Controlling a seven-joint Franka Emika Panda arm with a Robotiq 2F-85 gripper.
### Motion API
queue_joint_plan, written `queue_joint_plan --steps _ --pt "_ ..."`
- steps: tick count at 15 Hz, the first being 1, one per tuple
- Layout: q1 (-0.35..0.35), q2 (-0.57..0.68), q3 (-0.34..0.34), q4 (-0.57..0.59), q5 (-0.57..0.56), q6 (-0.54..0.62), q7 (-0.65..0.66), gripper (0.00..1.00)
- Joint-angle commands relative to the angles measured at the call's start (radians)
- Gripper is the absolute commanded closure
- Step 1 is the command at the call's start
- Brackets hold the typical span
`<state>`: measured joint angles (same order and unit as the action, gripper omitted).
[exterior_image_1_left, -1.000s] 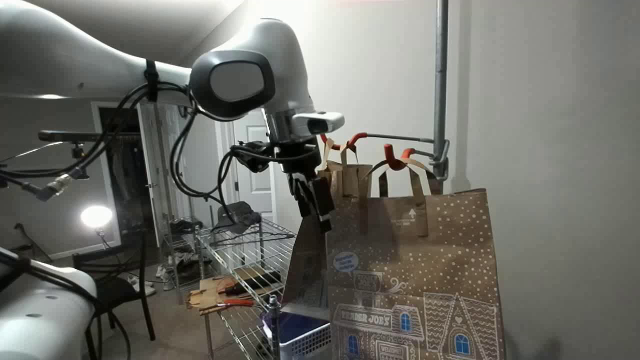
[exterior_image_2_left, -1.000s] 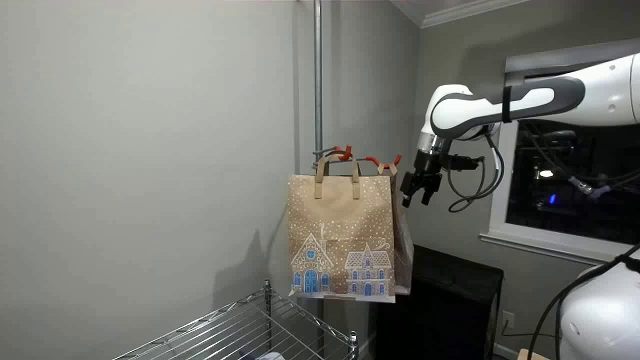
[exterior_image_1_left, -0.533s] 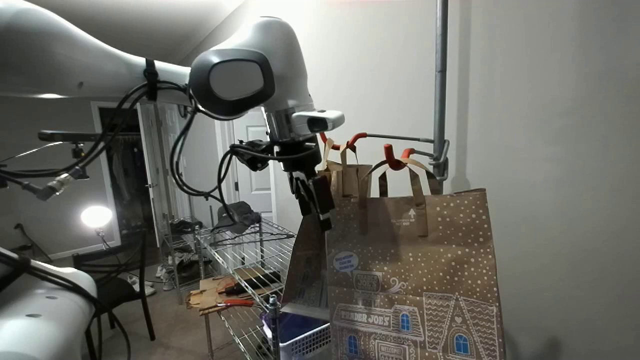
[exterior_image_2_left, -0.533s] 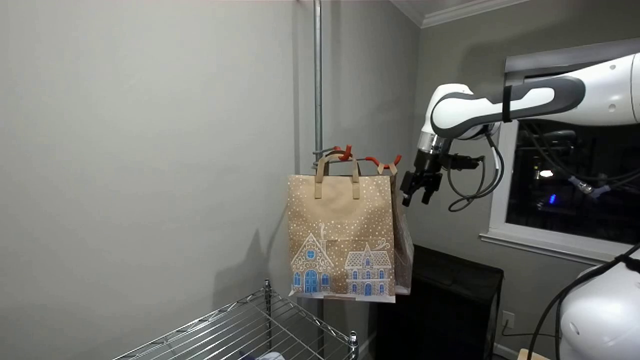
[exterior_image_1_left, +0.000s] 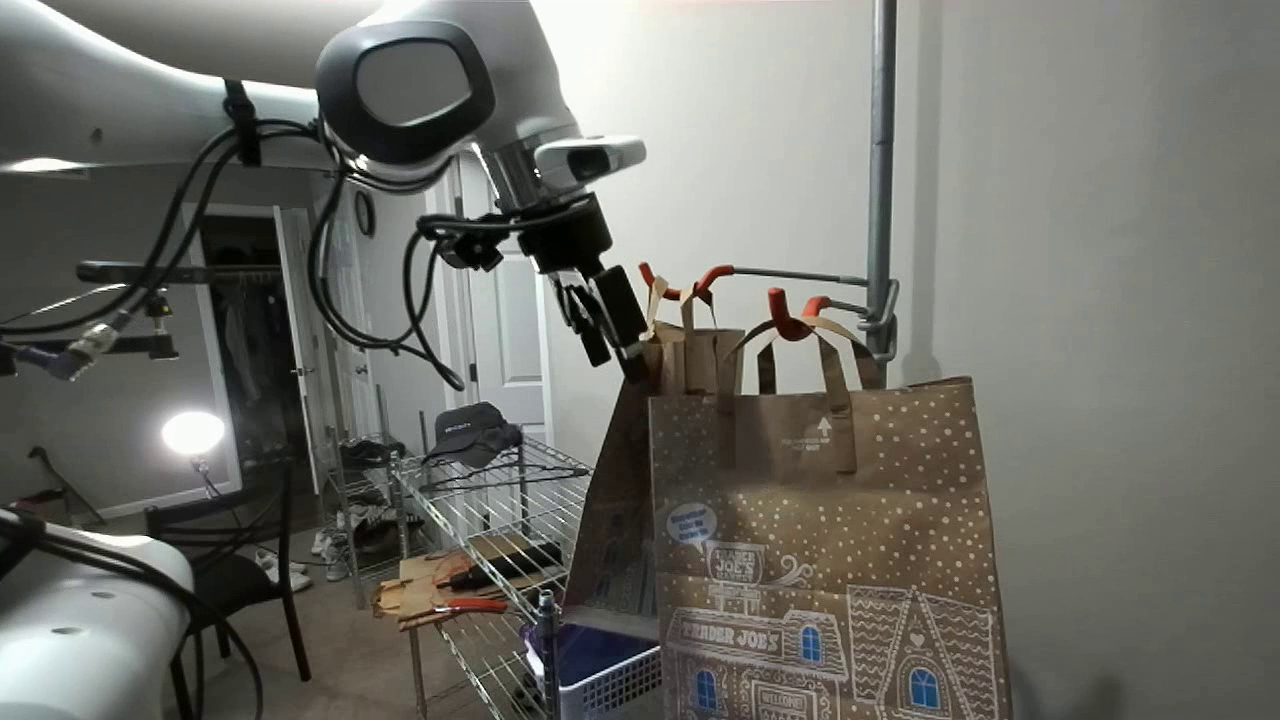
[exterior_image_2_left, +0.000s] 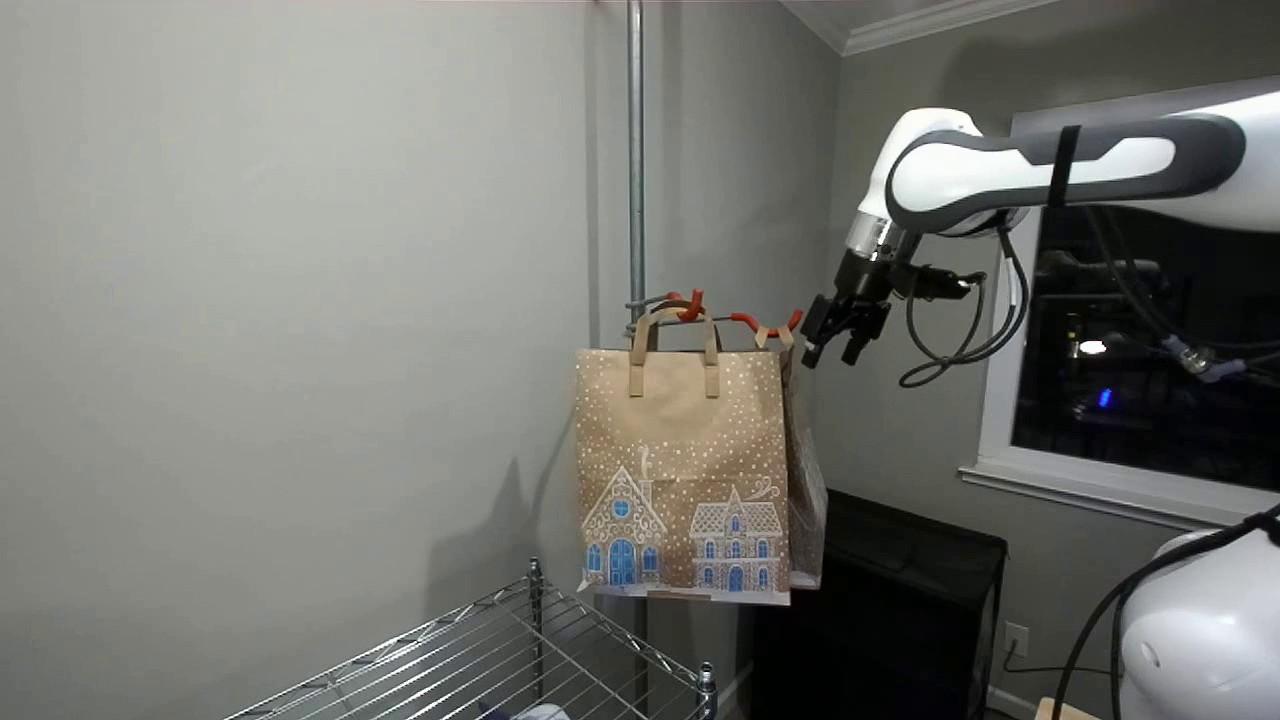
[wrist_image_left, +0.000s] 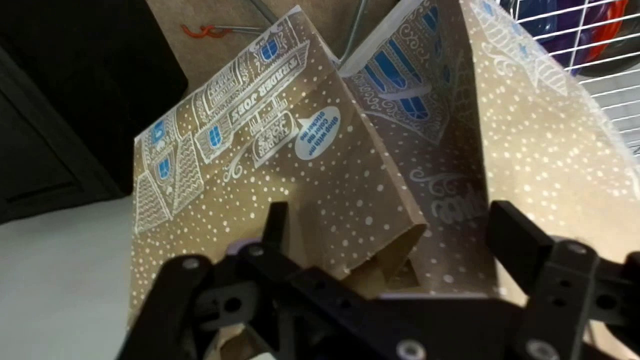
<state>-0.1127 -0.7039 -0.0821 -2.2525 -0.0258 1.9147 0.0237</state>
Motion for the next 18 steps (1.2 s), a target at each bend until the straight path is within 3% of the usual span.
queue_joint_plan --steps 1,5,9,10,18 --pt "0.054 -0.062 0.017 0.019 -0.032 -0.041 -0.117 0.0" --pt "0.108 -0.074 0.029 0.037 -0.084 0.009 -0.23 0.0" --pt "0.172 -0.073 -0.005 0.009 -0.109 0.12 -0.375 0.0" --pt "0.145 -0.071 0.018 0.034 -0.089 0.062 -0.294 0.0" --pt "0.174 -0.057 -0.003 0.023 -0.089 0.126 -0.359 0.0"
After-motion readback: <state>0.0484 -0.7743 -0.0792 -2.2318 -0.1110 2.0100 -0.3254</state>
